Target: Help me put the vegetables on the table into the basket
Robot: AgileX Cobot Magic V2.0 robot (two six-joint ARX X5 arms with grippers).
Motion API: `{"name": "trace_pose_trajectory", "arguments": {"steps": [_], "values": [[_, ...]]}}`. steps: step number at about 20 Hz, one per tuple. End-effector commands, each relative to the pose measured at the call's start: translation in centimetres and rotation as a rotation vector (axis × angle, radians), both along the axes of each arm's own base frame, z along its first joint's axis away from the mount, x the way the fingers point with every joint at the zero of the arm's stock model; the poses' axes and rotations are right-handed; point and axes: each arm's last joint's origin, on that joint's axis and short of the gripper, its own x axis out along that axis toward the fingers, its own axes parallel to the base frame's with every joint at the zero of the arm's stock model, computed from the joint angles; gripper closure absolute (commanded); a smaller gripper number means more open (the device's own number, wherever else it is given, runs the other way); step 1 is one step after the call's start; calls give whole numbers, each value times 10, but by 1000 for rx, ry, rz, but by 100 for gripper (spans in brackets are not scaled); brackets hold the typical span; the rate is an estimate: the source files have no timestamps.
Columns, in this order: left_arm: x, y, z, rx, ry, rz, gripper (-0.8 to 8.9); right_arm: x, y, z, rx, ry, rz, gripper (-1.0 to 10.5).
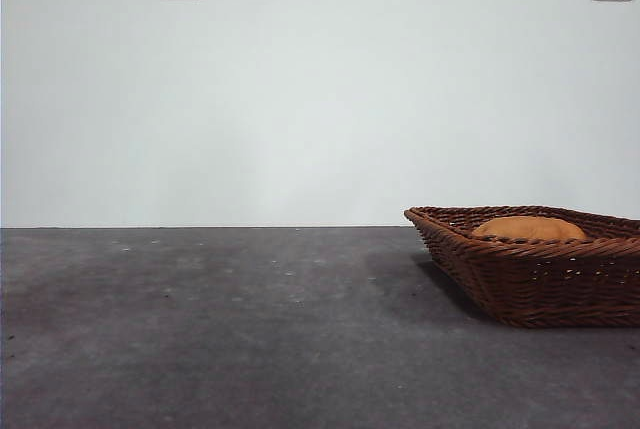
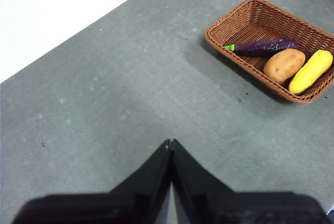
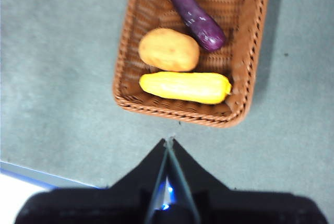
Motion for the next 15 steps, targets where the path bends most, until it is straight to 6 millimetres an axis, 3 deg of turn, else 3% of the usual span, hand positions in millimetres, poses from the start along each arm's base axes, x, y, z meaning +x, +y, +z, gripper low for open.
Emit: {"name": "trace_pose_trajectory", "arguments": {"steps": [1,8,12,15], "values": [[0,0,1,20,-20,-6,817,6,-1,-5,-16,45,-2,946],[3,10,16,-28,-188,109,817,38,-4,-9,-42,-71,-12,946],[-15,39,28,-12,-350,209,817,51,-5,0,-57,-236,-17,946],[-36,52,14,-63,-499,206,817,58,-6,6,-63,-331,-19,946]]}}
